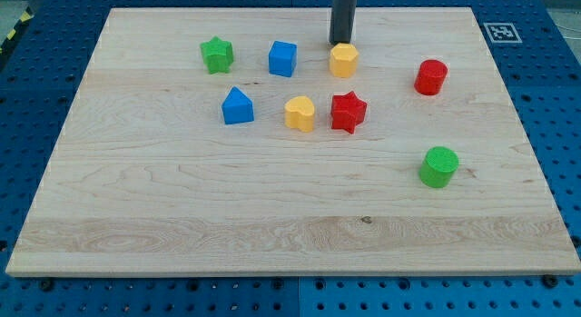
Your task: Move your arm to the right side of the board
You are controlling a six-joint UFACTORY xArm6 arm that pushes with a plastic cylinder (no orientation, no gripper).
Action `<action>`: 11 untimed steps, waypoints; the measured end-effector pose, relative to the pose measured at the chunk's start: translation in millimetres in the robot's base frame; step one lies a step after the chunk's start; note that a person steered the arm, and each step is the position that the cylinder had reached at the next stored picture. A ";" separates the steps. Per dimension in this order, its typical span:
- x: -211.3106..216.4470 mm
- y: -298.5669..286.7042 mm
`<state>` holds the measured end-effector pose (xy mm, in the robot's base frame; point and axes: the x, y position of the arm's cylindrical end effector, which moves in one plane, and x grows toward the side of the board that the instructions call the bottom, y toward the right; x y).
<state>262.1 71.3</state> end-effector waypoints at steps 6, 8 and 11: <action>-29.7 125.4; -16.5 135.1; 12.4 183.2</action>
